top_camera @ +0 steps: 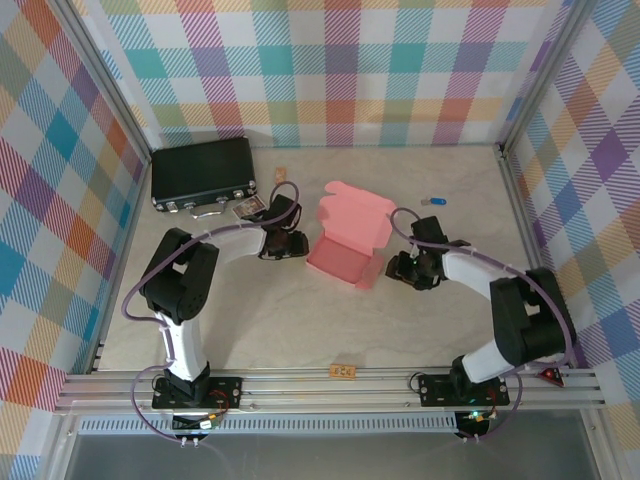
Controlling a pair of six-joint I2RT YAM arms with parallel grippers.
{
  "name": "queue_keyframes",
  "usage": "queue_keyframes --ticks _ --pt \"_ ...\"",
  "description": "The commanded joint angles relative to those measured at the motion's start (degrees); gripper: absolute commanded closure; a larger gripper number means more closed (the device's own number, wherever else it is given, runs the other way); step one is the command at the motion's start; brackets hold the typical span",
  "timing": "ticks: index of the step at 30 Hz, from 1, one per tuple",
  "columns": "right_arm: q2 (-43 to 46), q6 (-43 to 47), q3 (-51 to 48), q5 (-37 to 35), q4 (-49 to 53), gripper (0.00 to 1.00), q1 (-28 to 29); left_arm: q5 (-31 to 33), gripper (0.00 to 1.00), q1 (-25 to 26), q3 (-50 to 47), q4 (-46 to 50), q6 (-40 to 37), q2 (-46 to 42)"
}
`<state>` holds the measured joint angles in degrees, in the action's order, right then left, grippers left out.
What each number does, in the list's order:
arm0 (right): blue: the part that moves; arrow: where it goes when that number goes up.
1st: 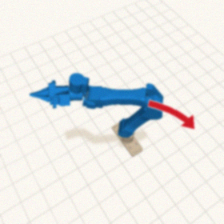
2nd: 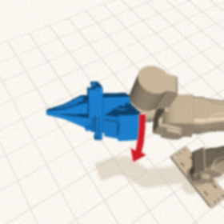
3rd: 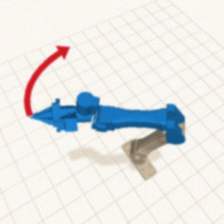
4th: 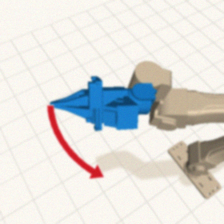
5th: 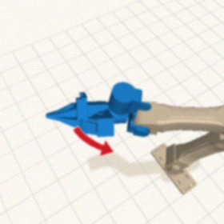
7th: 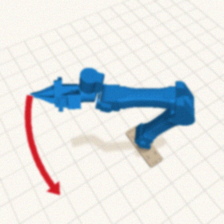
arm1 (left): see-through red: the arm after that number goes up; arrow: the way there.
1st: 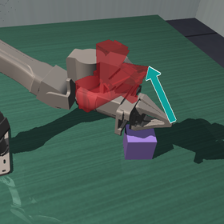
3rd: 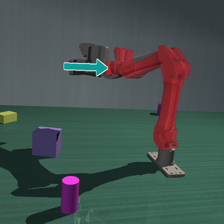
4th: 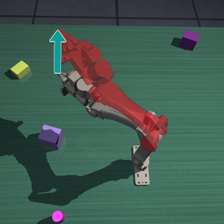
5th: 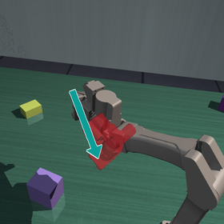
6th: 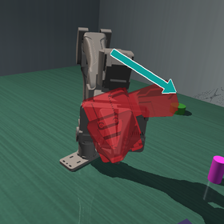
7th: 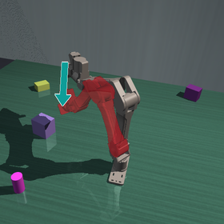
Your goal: Fold the paper box
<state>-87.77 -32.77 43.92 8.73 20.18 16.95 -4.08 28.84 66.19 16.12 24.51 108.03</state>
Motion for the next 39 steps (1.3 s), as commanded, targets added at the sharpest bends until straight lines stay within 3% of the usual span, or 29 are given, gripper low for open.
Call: queue_keyframes --ticks 1,8,15,27,33,39 --pt "-3.4 1.4 3.6 2.7 -2.1 0.53 0.5 -4.2 0.61 2.2 -2.5 1.1 2.0 -1.5" --pt "-7.3 3.5 8.4 3.4 -0.9 0.53 1.6 -3.7 0.62 4.3 -5.9 0.5 4.7 -4.7" --pt "-5.8 6.0 10.2 4.0 -0.2 0.53 2.0 -2.5 0.62 6.7 -11.7 -3.6 9.4 -9.1" --pt "-6.0 9.3 11.8 13.1 0.7 0.54 2.1 -1.2 0.61 7.2 -13.4 -5.2 10.8 -10.4" --pt "-6.0 9.6 11.0 14.6 0.3 0.58 2.4 -1.3 0.61 7.1 -13.5 -5.5 11.0 -9.9" --pt "-7.1 9.6 11.3 14.3 0.3 0.68 2.8 -1.7 0.61 7.2 -13.6 -6.0 11.0 -9.8"
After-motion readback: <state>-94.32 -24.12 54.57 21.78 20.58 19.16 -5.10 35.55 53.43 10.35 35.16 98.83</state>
